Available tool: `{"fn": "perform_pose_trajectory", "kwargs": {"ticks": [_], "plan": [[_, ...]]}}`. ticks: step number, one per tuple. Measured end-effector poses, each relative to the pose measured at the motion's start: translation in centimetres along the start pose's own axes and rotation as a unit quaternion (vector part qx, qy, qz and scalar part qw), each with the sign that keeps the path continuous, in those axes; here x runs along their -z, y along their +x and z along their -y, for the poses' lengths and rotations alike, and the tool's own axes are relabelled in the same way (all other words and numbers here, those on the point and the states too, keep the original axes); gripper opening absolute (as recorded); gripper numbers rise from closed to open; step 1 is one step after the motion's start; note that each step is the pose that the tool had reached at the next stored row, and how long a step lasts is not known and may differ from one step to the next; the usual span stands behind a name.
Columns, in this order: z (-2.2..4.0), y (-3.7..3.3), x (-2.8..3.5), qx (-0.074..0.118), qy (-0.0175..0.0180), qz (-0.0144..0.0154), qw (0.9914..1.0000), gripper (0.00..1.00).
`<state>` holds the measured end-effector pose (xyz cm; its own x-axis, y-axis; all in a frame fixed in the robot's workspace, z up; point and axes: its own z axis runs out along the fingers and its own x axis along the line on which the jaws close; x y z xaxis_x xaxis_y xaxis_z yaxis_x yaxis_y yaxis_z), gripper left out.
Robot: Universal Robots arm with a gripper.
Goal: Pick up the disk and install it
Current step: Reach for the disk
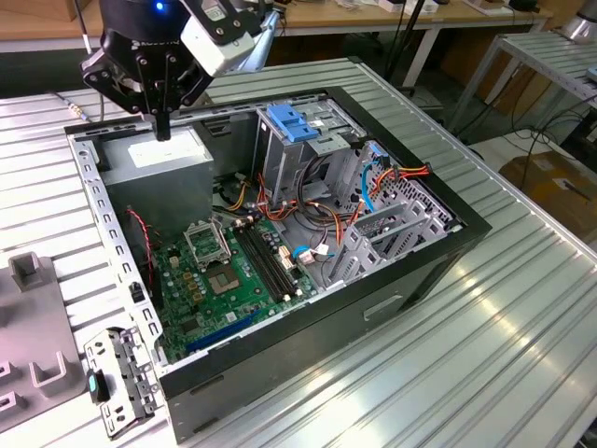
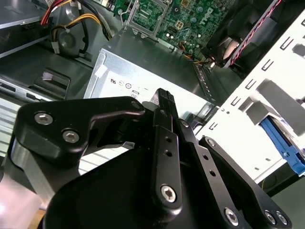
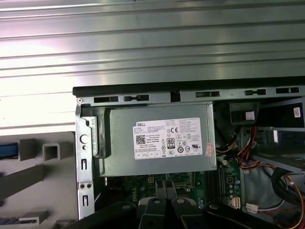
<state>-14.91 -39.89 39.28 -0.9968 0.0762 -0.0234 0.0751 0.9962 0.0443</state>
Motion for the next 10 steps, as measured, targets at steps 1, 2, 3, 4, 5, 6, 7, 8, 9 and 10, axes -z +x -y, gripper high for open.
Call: {"fn": "perform_pose_trajectory", "kwargs": {"ticks": [1, 2, 3, 4, 5, 6, 7, 8, 9, 10], "plan": [[0.00, 0.03, 0.00, 0.000, 0.0000, 0.0000, 1.00000, 0.11], [0.01, 0.07, 0.00, 0.000, 0.0000, 0.0000, 1.00000, 0.11], [0.01, 0.13, 0.00, 0.000, 0.0000, 0.0000, 1.00000, 0.11], [0.01, 0.17, 0.00, 0.000, 0.0000, 0.0000, 1.00000, 0.11], [0.02, 0.21, 0.01, 0.000, 0.0000, 0.0000, 1.00000, 0.11], [0.02, 0.27, 0.00, 0.000, 0.0000, 0.0000, 1.00000, 0.11], [0.02, 0.31, 0.01, 0.000, 0.0000, 0.0000, 1.00000, 0.11], [0.03, 0.35, 0.01, 0.000, 0.0000, 0.0000, 1.00000, 0.11], [0.03, 0.39, 0.01, 0.000, 0.0000, 0.0000, 1.00000, 0.11], [0.03, 0.45, 0.01, 0.000, -0.0001, 0.0000, 1.00000, 0.11]]}}
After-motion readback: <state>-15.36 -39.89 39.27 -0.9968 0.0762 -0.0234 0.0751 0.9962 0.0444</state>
